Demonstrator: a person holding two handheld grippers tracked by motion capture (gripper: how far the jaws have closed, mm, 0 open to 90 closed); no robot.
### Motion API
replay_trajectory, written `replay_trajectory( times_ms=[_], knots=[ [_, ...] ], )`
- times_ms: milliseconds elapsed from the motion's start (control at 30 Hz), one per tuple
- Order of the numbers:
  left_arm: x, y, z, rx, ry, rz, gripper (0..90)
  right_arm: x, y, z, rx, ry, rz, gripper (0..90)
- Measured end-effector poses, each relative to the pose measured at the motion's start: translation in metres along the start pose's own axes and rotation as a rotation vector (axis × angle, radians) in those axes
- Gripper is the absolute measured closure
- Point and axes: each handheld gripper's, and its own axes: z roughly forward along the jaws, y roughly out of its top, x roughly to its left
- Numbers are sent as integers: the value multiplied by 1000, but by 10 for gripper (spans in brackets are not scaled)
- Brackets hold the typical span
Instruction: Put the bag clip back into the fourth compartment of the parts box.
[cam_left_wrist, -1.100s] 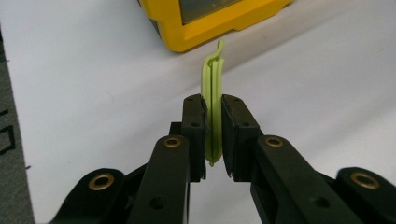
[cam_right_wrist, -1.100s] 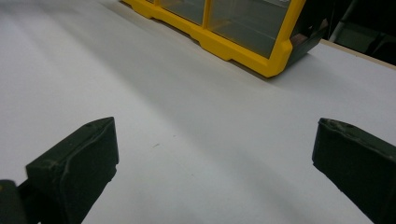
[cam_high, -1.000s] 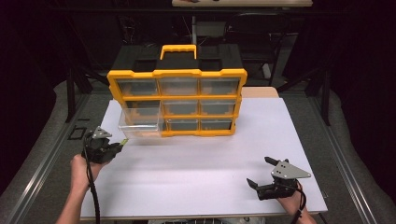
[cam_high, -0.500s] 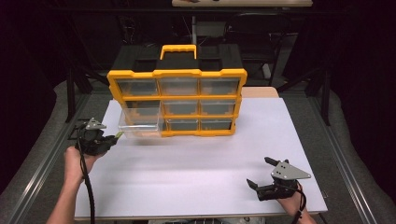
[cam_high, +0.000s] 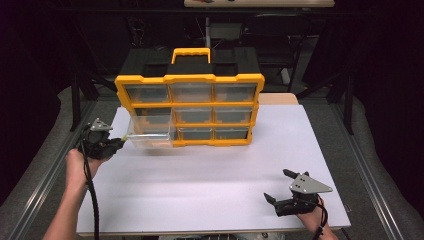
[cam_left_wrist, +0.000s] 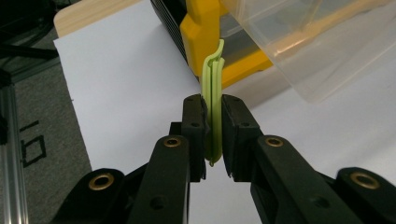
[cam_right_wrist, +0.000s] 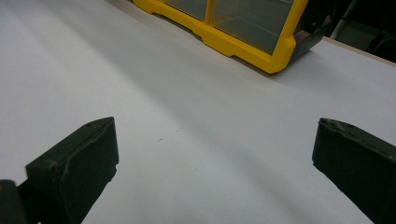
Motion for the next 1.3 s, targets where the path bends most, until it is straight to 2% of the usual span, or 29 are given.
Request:
replay_trajectory(
  times_ms=[267, 567, 767, 967, 1300],
  knots=[
    [3, 6, -8, -3, 6, 3, 808, 1, 0, 1, 1, -2, -2, 0],
    [4, 21, -22, -10, 28, 23, 808, 0, 0, 0, 1, -5, -2, 0],
    [5, 31, -29, -14, 46, 20, 809, -1, 0, 0, 4, -7, -5, 0],
    [6, 41, -38, -27, 63, 19, 808, -1, -1, 1, 7, -6, 1, 0],
    [1, 56, -56, -60, 73, 44, 808, -1, -1, 1, 6, -6, 3, 0]
  ],
)
